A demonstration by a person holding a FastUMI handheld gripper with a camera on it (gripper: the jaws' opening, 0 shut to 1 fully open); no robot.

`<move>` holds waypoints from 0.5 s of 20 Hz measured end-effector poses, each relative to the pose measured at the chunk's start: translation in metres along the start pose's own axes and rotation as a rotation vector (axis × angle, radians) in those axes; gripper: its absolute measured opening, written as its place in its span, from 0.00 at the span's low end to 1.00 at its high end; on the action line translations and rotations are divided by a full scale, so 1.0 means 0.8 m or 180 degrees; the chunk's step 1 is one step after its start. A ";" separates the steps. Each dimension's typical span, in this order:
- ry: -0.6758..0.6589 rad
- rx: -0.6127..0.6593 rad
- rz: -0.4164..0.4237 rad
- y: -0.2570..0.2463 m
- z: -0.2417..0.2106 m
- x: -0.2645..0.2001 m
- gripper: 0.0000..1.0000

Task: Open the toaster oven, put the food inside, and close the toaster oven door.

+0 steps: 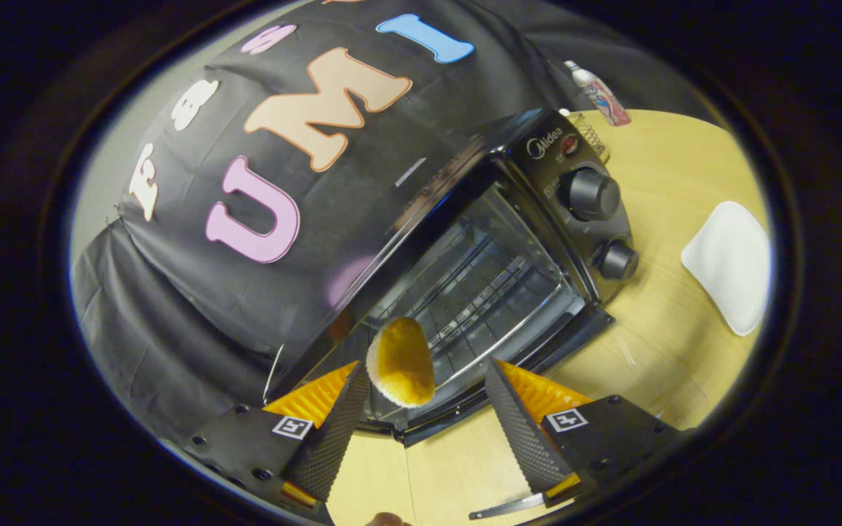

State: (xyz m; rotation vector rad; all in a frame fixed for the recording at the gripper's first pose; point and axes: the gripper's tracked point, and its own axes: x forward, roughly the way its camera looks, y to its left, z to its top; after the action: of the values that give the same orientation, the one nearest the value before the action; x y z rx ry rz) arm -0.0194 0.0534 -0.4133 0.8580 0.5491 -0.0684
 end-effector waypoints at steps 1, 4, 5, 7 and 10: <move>0.0020 -0.0032 0.0003 -0.001 -0.004 -0.007 1.00; 0.0095 -0.0137 0.0032 -0.002 -0.019 -0.028 0.99; 0.0120 -0.0171 0.0036 -0.003 -0.024 -0.036 0.99; 0.0156 -0.0232 0.0040 -0.006 -0.036 -0.055 0.99; 0.0237 -0.0408 -0.0023 -0.016 -0.055 -0.085 1.00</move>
State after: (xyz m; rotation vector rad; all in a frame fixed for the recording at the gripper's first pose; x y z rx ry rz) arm -0.1009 0.0664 -0.4125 0.7358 0.6197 -0.0078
